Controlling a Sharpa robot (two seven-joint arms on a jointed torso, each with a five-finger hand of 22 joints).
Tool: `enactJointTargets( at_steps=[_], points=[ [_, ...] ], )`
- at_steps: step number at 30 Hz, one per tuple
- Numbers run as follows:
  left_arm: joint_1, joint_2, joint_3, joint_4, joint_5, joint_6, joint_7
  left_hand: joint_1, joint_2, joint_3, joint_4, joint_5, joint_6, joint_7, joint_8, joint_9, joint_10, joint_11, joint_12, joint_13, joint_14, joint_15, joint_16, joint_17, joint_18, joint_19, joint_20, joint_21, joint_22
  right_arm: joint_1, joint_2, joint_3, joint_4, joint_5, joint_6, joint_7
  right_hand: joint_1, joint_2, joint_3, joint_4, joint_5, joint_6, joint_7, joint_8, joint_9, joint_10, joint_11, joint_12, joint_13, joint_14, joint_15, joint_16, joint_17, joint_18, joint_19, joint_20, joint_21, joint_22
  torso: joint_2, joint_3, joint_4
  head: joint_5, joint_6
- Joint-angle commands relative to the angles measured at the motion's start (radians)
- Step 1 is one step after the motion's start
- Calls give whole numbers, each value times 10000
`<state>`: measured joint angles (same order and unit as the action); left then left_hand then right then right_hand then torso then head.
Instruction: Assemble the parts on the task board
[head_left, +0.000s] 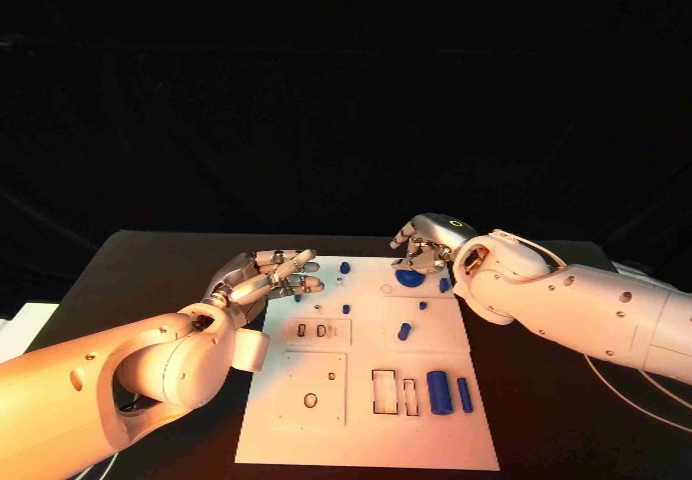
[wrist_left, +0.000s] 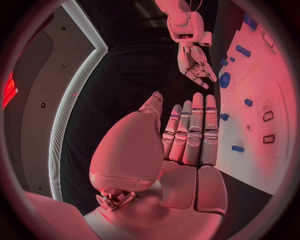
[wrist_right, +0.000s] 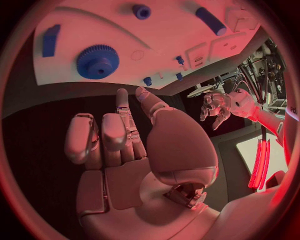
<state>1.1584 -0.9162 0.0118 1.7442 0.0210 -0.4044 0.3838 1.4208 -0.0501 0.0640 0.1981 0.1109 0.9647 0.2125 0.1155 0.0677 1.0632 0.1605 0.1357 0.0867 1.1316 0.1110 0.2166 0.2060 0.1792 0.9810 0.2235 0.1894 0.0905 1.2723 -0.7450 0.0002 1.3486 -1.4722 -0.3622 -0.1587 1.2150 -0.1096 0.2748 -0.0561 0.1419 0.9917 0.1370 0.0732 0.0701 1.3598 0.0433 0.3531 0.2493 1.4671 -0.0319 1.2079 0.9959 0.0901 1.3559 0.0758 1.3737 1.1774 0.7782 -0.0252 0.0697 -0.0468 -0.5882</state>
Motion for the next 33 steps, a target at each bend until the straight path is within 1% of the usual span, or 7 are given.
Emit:
enactJointTargets(
  at_steps=[1,2,3,5,8,23,33],
  points=[
    [15,-20,9,-30,10,227,94,15,109,-1,-60,-37,-18,31,-39,-7,-46,-4,-49,-11,29,2,-41,14,40,76,15,-44,-15,24,-249,5,64,1214,1089,-621,229,33,-699,259,322,-67,-124,12,17,-707,43,3068,3181,524,58,1342,1758,-228,331,-36,505,799,-32,24,-78,-16,12],
    [15,-29,9,-43,10,229,99,21,113,1,-68,-37,-18,28,-41,-7,-46,-5,-51,-12,27,2,-46,16,40,77,15,-48,-17,28,-299,6,28,1221,1162,-699,204,55,-824,334,303,-135,-16,-14,5,-580,47,3849,3953,528,19,1494,1995,-256,365,12,560,898,-37,23,-87,-15,16],
    [15,-37,10,-57,10,230,103,27,116,2,-76,-36,-18,26,-43,-7,-45,-6,-53,-13,26,2,-50,19,40,78,16,-52,-19,31,-339,6,-5,1212,1221,-764,377,237,-1134,502,457,-168,11,26,17,-1176,160,5205,5429,496,-27,1726,2269,-292,363,151,657,1033,-38,25,-91,-12,12],
    [14,-49,10,-87,10,235,107,27,116,2,-76,-36,-18,26,-43,-7,-45,-6,-53,-13,26,2,-50,19,40,78,16,-52,-19,32,-398,7,-57,1193,1319,-855,394,182,-1290,551,457,-206,45,21,12,-1083,115,5772,6081,517,124,1870,2516,-287,419,102,722,1157,-37,46,-90,-14,-1],
    [14,-59,10,-124,10,238,111,27,116,2,-76,-36,-18,26,-43,-7,-45,-6,-53,-13,26,2,-50,19,40,78,16,-52,-19,28,-412,7,-125,1178,1414,-913,464,213,-1429,610,545,-237,86,25,10,-980,119,6333,6729,562,129,2071,2848,-318,484,138,797,1299,-31,56,-83,-12,-6],
    [14,-33,10,-217,10,282,97,27,116,2,-76,-36,-18,26,-43,-7,-45,-6,-53,-13,26,2,-50,19,40,78,16,-52,-19,-64,176,-6,-721,1123,1596,-890,613,351,-1650,716,649,-251,107,58,17,-803,155,7115,7670,613,163,2335,3278,-362,590,182,921,1531,-28,19,-57,-6,-67],
    [14,-21,9,-231,10,289,78,27,116,2,-76,-36,-18,26,-43,-7,-45,-6,-53,-13,26,2,-50,19,40,78,16,-52,-19,-132,416,-13,-1018,905,1718,-924,685,418,-1656,715,715,-203,100,93,26,-805,148,7187,7777,612,162,2356,3309,-360,584,185,928,1536,-26,27,-76,71,-89]
  ],
)
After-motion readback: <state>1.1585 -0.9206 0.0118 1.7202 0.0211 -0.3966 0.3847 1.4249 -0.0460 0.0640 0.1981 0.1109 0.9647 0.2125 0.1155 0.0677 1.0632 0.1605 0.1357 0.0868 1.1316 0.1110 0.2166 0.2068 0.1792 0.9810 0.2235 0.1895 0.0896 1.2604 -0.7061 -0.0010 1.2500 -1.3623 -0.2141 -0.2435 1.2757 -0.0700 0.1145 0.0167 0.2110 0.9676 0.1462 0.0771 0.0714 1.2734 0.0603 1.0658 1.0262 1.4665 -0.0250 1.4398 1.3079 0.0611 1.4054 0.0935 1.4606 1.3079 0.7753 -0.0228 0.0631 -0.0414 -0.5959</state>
